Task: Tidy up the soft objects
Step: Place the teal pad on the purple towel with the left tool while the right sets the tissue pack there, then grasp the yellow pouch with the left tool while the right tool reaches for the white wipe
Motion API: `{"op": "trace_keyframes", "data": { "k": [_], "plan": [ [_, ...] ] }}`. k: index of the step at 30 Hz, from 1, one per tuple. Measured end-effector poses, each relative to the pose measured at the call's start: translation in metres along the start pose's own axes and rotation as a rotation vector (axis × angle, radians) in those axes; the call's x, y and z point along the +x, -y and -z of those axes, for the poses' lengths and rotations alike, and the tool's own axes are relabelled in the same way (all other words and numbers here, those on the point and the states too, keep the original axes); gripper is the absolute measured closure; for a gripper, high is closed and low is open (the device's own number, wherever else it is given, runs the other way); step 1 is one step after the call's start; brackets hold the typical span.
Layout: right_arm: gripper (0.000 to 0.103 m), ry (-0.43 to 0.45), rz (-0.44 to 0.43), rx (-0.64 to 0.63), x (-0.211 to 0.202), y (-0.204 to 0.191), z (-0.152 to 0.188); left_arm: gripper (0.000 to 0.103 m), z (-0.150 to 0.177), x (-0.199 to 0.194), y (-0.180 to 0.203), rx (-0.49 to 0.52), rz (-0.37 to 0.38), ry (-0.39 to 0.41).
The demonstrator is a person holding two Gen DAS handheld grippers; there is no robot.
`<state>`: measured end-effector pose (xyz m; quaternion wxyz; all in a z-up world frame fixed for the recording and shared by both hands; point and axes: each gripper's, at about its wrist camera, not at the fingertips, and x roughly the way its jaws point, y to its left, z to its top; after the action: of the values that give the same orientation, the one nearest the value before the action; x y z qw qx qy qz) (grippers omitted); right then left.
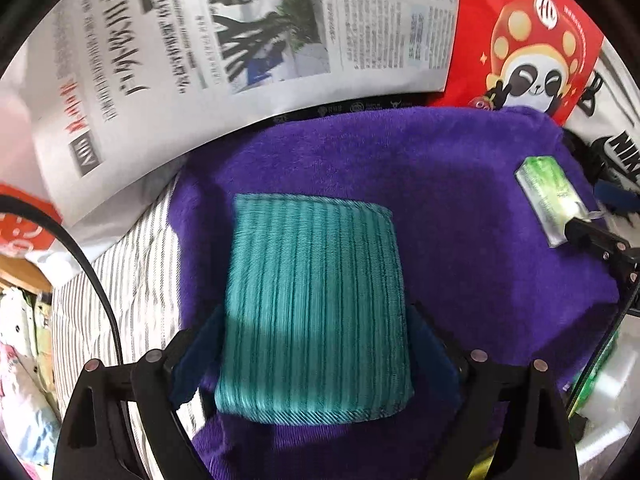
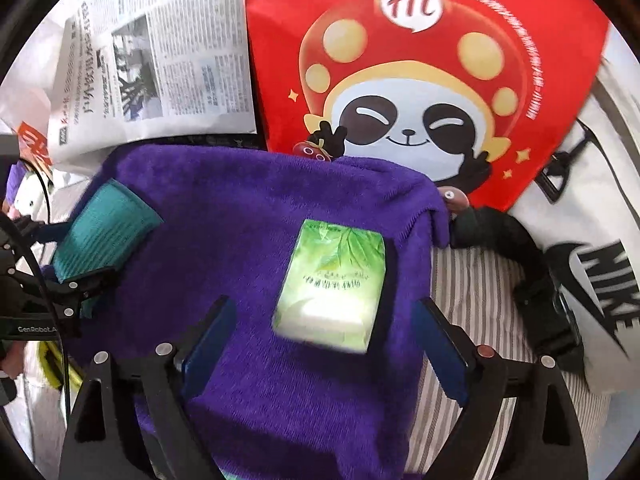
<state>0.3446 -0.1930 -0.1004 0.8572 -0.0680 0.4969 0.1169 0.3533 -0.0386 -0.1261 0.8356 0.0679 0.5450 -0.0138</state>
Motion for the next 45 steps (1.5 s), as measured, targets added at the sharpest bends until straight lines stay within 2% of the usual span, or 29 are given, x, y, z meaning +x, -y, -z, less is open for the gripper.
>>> {"op": "trace_keyframes", "data": {
  "k": [3, 11, 16, 19, 23, 28, 32, 39, 42, 45],
  "plan": [
    [0.014, 0.009, -0.009, 0.033, -0.01, 0.004, 0.001, 0.012, 0.0, -0.007, -0.008, -0.018, 0.021, 0.015],
    [0.014, 0.045, -0.013, 0.08, -0.05, 0.015, 0.018, 0.009, 0.019, -0.04, -0.004, -0.012, -0.003, 0.044],
    [0.014, 0.059, -0.025, 0.098, -0.068, 0.016, 0.035, 0.009, 0.021, -0.043, -0.003, -0.019, -0.001, 0.042],
    [0.014, 0.056, -0.032, 0.1, -0.076, 0.015, 0.046, 0.009, 0.046, -0.056, -0.008, 0.001, -0.017, 0.04],
    [0.014, 0.056, -0.037, 0.107, -0.08, 0.011, 0.056, 0.009, 0.057, -0.058, -0.024, -0.031, 0.023, 0.011],
    [0.014, 0.063, -0.047, 0.114, -0.09, 0.008, 0.07, 0.009, 0.07, -0.083, -0.047, -0.032, -0.024, 0.076],
    [0.014, 0.069, -0.062, 0.141, -0.098, 0.007, 0.083, 0.009, 0.087, -0.101, -0.056, -0.046, 0.045, 0.103],
    [0.014, 0.081, -0.081, 0.193, -0.119, -0.001, 0.116, 0.01, 0.127, -0.104, -0.059, -0.059, 0.163, 0.094],
    [0.014, 0.086, -0.098, 0.214, -0.127, -0.004, 0.127, 0.012, 0.139, -0.095, -0.056, -0.067, 0.164, 0.073],
    [0.014, 0.083, -0.104, 0.228, -0.132, -0.006, 0.138, 0.021, 0.142, -0.089, -0.057, -0.08, 0.134, 0.096]
  ]
}}
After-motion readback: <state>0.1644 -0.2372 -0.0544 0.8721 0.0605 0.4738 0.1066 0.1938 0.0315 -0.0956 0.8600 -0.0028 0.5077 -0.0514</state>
